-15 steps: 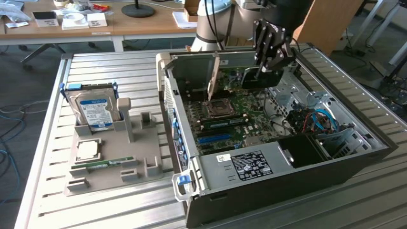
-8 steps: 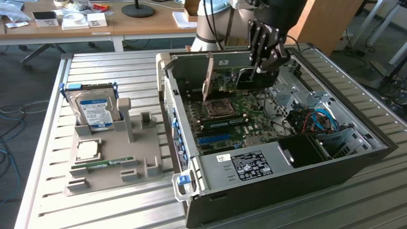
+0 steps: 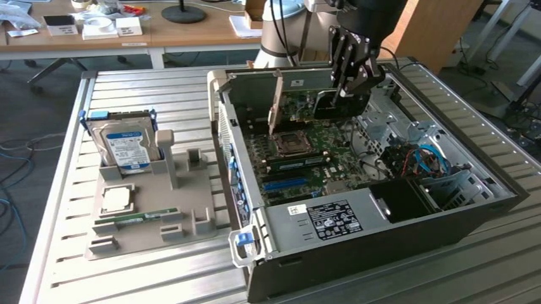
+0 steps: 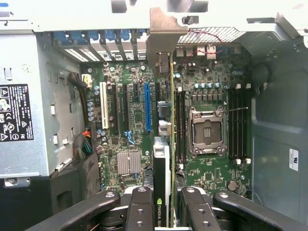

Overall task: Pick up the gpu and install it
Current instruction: 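Insert the gpu into the slot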

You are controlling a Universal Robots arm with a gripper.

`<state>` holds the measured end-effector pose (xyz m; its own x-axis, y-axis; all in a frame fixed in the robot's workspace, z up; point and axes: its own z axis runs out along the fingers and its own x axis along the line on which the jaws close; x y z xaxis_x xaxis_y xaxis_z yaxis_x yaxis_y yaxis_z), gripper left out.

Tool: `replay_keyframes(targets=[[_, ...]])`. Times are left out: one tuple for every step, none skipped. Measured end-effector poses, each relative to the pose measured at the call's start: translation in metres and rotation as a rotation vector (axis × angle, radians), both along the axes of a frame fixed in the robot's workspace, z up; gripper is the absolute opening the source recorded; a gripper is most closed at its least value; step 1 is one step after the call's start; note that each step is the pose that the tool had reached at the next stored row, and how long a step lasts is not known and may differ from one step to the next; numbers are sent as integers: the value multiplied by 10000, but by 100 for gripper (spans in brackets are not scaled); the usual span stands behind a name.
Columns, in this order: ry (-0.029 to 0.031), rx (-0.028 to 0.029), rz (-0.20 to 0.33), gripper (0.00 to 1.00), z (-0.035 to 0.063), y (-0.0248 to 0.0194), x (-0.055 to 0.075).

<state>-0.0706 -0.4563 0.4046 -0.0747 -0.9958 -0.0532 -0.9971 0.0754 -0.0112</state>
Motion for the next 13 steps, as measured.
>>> replay_keyframes(targets=[[0,0,1,27,0,0,0],[1,1,0,27,0,0,0],[1,0,0,27,0,0,0],[1,0,0,27,0,0,0],[0,0,0,27,0,0,0],[1,0,1,27,0,0,0],[0,1,0,27,0,0,-3],[-1,2,-1,27,-2,0,-13],[-2,2,-1,27,-2,0,-25],[-1,1,0,27,-2,0,-34],[-1,0,0,27,-2,0,-38],[-1,0,0,27,-2,0,-39],[-1,0,1,27,-2,0,-39]])
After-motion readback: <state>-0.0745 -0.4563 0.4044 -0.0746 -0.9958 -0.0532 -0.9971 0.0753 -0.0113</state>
